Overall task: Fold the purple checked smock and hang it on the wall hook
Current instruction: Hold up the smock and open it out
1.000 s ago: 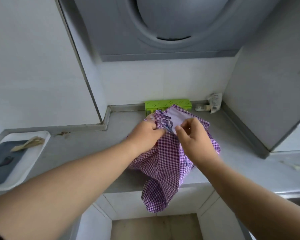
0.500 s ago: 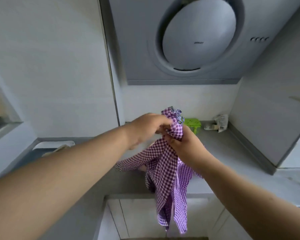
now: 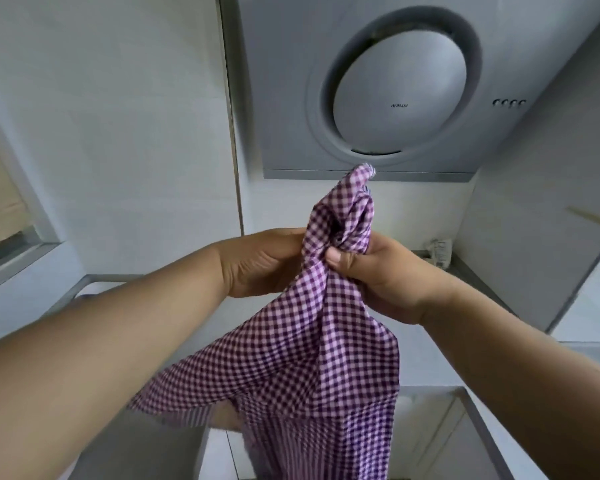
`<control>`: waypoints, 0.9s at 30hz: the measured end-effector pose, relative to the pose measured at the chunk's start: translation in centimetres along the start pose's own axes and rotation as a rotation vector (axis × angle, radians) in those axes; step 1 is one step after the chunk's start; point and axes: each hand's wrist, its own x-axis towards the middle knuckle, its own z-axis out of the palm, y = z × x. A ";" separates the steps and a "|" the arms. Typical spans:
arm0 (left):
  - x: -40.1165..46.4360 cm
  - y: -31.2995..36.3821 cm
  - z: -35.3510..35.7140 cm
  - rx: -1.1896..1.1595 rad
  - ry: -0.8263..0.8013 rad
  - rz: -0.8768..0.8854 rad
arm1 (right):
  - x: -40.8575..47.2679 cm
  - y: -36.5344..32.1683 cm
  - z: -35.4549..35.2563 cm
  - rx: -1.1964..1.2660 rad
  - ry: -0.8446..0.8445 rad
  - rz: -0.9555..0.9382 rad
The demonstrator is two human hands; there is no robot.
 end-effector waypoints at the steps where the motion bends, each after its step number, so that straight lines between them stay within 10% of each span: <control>1: 0.0 0.3 0.4 0.027 0.022 -0.004 | -0.2 -0.4 -0.2 0.005 0.002 -0.006; 15: 1.3 2.6 6.7 0.657 0.343 -0.173 | -7.9 -2.4 -6.8 -0.045 0.069 0.225; 27: 2.3 -1.0 9.4 0.498 0.585 -0.344 | -14.7 5.5 -18.2 -0.558 0.216 0.513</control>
